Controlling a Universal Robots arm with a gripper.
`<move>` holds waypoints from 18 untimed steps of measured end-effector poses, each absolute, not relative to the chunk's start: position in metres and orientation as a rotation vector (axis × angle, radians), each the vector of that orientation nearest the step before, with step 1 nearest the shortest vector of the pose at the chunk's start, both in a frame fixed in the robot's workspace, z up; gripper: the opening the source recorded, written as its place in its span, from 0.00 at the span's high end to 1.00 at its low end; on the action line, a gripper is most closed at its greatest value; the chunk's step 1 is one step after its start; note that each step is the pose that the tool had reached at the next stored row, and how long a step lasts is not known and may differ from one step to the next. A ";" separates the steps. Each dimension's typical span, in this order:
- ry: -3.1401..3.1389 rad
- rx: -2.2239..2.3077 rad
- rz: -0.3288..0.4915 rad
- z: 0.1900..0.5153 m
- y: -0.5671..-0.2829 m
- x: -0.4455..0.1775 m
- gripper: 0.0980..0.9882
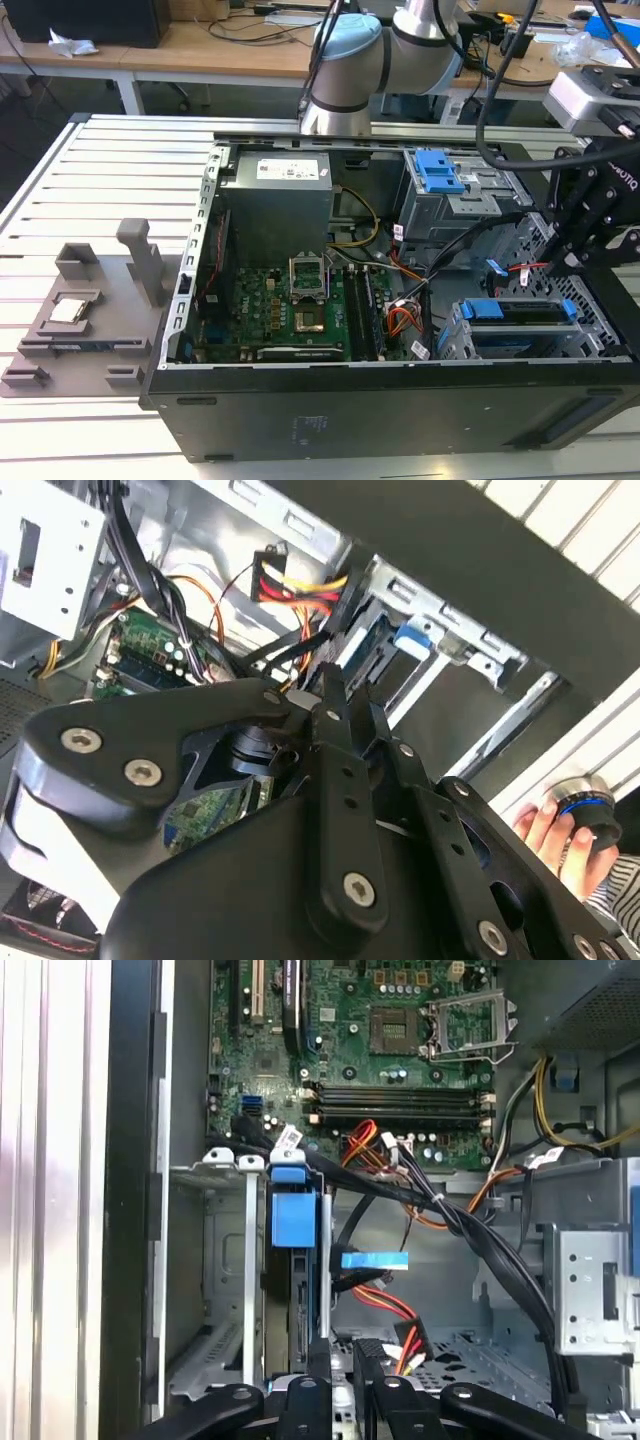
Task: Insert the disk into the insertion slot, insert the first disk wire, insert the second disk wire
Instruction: 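Insert the first disk wire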
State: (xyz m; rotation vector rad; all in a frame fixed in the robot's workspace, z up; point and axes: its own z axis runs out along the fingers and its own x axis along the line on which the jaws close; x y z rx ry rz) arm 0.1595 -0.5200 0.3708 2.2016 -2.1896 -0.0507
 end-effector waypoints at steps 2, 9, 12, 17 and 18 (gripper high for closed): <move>-2.186 2.204 -0.049 0.371 -0.518 0.165 0.84; -2.137 2.230 -0.025 0.366 -0.513 0.172 0.84; -2.128 2.238 -0.024 0.365 -0.509 0.175 0.84; -2.113 2.250 -0.021 0.364 -0.501 0.178 0.84; -2.110 2.252 -0.020 0.364 -0.500 0.179 0.84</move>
